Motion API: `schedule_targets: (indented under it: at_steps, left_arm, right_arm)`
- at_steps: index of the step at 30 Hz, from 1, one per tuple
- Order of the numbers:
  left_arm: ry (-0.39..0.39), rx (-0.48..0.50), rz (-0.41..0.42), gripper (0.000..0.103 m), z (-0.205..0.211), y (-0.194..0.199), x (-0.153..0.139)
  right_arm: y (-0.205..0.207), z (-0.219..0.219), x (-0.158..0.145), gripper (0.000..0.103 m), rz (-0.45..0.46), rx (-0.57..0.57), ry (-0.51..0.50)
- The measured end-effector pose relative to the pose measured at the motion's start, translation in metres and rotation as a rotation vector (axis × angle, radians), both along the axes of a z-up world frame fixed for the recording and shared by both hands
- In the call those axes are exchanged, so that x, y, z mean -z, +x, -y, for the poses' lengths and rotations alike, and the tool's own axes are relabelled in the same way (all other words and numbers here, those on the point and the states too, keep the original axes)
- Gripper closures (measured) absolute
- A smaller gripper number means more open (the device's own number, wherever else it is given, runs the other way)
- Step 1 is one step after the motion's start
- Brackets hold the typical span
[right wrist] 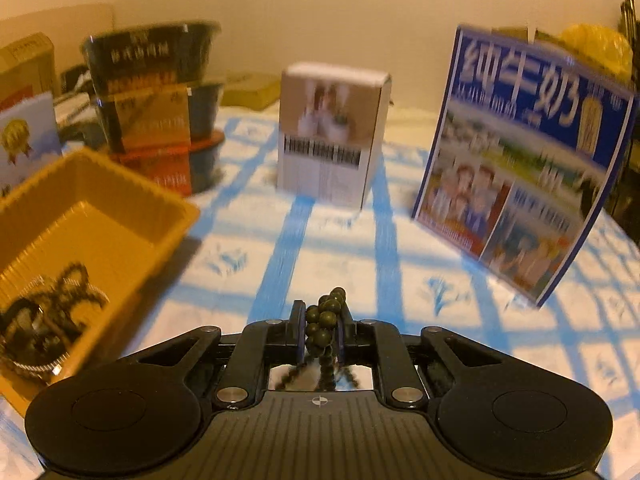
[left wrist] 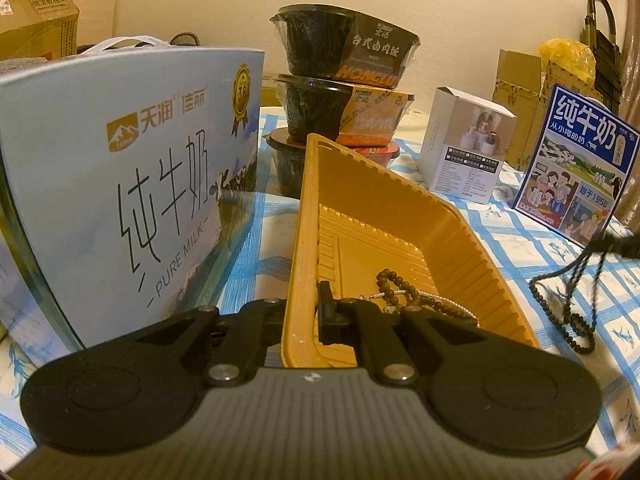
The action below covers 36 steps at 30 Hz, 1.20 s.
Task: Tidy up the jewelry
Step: 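Lift the green bead strand with the right tool and lower it into the tray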
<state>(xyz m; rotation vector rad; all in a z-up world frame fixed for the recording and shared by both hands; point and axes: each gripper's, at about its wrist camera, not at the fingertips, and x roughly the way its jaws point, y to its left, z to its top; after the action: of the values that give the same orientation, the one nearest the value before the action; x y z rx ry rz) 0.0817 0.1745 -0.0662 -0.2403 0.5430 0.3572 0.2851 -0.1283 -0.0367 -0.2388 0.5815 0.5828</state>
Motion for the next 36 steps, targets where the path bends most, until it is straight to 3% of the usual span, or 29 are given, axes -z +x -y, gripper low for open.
schedule_targets:
  at_steps: [8, 20, 29, 36]
  left_arm:
    - [0.004, 0.003, 0.000, 0.097, 0.000, -0.001, 0.000]
    - [-0.007, -0.002, 0.001, 0.097, 0.000, -0.002, -0.001]
    - [-0.007, -0.003, 0.002, 0.097, 0.000, 0.000, -0.002]
    - [-0.008, -0.006, 0.004, 0.097, 0.000, 0.001, -0.003]
  right_arm:
    - [-0.009, 0.001, -0.068, 0.089, 0.109, -0.054, 0.020]
    - [-0.023, -0.010, -0.140, 0.089, 0.200, -0.124, 0.080]
    - [-0.031, -0.031, -0.175, 0.089, 0.242, -0.193, 0.119]
    - [-0.045, -0.055, -0.189, 0.089, 0.231, -0.284, 0.206]
